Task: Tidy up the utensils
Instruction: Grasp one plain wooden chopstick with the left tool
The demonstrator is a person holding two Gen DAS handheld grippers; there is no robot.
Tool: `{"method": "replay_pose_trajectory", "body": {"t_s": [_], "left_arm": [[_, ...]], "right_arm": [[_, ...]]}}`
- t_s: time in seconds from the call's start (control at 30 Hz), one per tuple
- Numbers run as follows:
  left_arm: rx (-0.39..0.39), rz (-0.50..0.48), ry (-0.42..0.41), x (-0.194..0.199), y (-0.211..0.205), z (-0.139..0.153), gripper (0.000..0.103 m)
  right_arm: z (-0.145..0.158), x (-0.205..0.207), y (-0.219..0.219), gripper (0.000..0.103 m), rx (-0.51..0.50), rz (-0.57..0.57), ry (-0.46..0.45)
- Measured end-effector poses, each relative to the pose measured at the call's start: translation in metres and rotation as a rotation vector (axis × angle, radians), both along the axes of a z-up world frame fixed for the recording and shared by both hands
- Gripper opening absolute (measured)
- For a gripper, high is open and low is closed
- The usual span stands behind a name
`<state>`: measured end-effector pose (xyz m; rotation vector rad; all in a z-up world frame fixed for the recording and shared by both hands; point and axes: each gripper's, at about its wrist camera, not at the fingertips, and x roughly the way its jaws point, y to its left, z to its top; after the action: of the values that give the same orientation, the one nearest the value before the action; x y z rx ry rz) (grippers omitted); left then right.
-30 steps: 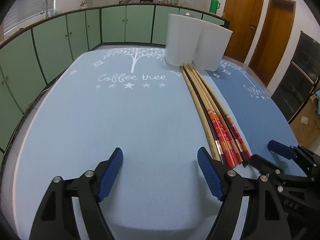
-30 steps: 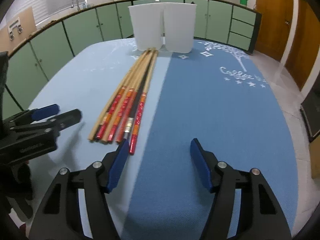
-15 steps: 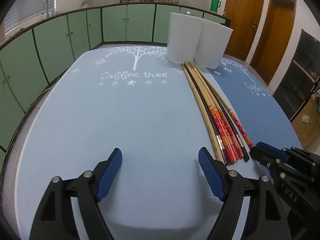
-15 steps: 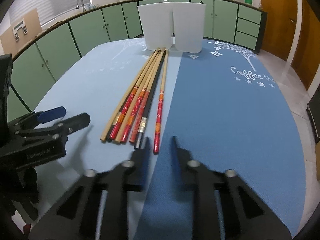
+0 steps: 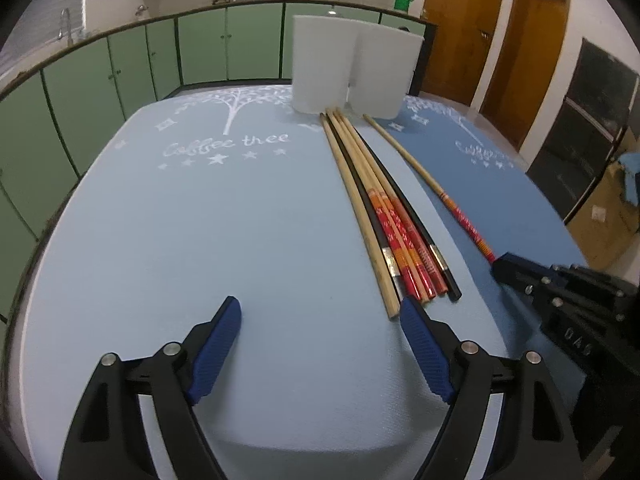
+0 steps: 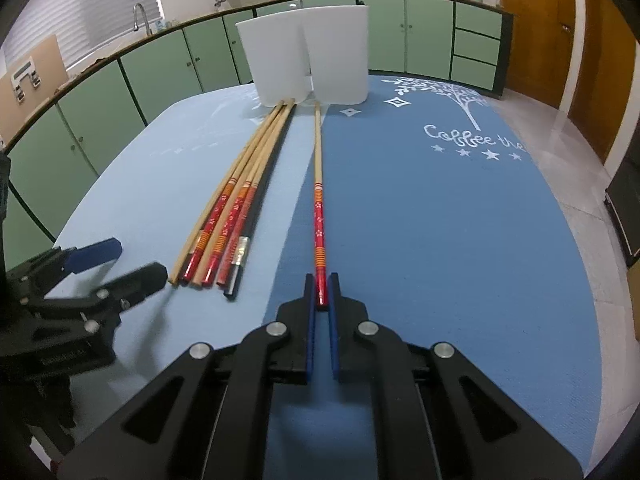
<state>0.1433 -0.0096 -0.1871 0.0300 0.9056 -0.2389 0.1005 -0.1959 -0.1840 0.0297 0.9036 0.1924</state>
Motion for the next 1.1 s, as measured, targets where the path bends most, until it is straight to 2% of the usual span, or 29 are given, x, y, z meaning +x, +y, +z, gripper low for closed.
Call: {"method": "replay_pose_trajectory", "body": {"t_s": [0.23, 0.57, 0.8, 0.9, 0.97, 1.1], "left_arm": [[0.065, -0.004, 0.004, 0.002, -0.008, -0.004, 0.088], [0.072, 0.097, 0.001, 0.003, 0.018, -0.002, 0.087], [0.066, 0.082, 0.005, 0.005, 0.013, -0.002, 0.086], [0.056, 0.076, 0.005, 0.008, 0.009, -0.001, 0.081], [0.053, 0.064, 0.004, 0.009, 0.006, -0.001, 0.075], [0.033, 0.043, -0.010, 0.006, 0.000, 0.002, 0.047]], "right_arm": [[0.000, -0.002, 0.000, 0.005, -0.004, 0.005, -0.003], [0.000, -0.002, -0.002, 0.006, -0.006, 0.011, -0.004], [-0.002, -0.001, -0.001, 0.006, -0.008, 0.012, 0.000], [-0.003, -0.001, -0.001, 0.007, -0.006, 0.012, 0.001], [-0.003, -0.001, -0.001, 0.007, -0.003, 0.012, 0.000], [-0.003, -0.002, -0.003, 0.006, 0.009, 0.012, 0.000]]}}
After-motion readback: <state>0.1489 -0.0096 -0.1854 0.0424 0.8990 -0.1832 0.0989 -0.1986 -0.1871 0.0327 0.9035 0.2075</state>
